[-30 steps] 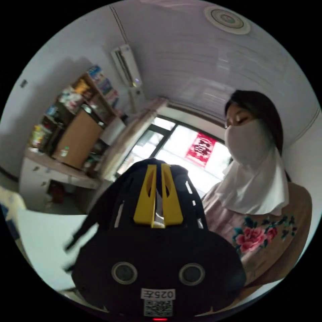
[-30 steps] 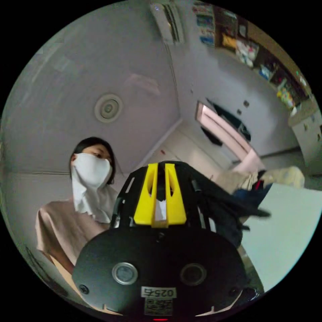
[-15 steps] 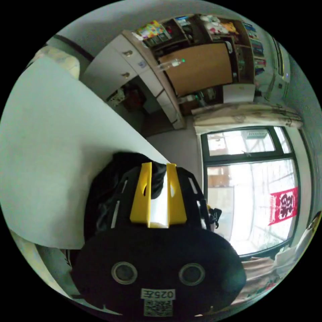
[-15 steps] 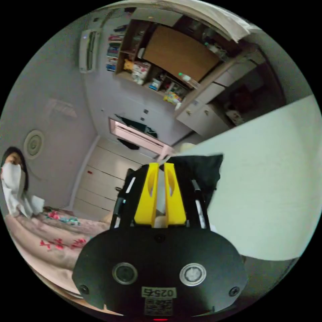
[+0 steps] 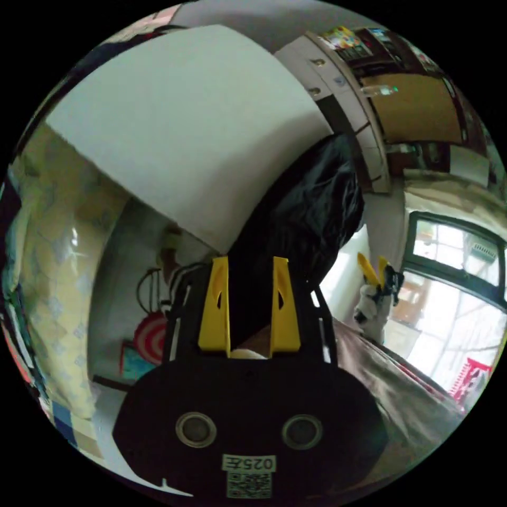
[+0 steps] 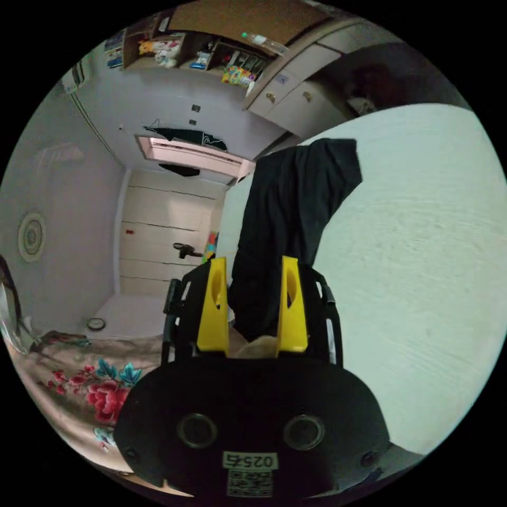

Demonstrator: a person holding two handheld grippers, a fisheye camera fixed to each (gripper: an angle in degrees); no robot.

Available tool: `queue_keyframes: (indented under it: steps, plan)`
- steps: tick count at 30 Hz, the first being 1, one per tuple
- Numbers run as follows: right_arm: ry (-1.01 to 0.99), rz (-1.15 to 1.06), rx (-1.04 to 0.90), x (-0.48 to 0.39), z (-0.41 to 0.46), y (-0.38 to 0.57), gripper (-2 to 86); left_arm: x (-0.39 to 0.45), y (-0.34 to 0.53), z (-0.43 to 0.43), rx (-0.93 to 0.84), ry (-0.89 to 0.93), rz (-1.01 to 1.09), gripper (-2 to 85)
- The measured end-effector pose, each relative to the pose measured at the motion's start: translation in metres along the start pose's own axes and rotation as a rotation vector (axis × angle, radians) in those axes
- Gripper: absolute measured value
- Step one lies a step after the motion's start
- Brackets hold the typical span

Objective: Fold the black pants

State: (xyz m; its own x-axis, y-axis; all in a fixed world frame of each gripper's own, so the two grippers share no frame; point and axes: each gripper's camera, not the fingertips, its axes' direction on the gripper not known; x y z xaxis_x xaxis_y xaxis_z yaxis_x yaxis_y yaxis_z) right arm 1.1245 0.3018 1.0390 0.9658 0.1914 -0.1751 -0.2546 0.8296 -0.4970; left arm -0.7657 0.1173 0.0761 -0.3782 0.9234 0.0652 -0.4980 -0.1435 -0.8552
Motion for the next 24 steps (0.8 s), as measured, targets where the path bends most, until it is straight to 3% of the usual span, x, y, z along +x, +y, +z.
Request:
queue_keyframes:
  steps: [2,6,9,12,15,20,24]
  plan:
    - [-0.039,-0.013,-0.062,-0.019,0.019,0.002,15.1,-0.029,0.000,0.018,-0.078,0.231,-0.067,6.2]
    - [-0.071,-0.118,-0.172,-0.069,0.048,0.019,14.8,-0.049,-0.026,0.029,-0.166,0.259,-0.042,-0.6]
    - [-0.104,-0.233,-0.291,-0.123,0.076,0.038,15.0,-0.032,-0.049,0.008,-0.156,0.383,0.107,-1.5]
    - [0.016,-0.421,-0.348,-0.189,0.087,0.057,15.9,0.017,-0.060,-0.041,-0.049,0.531,0.336,-1.6]
    - [0.068,-0.559,-0.268,-0.254,0.077,0.073,15.5,0.069,-0.075,-0.079,0.023,0.664,0.534,-1.6]
    - [0.157,-0.605,0.093,-0.342,0.019,0.098,13.1,0.144,-0.088,-0.120,0.027,0.863,0.798,-1.6]
    - [0.194,-0.582,0.235,-0.376,-0.014,0.120,13.5,0.171,-0.075,-0.136,0.026,0.877,0.925,-1.5]
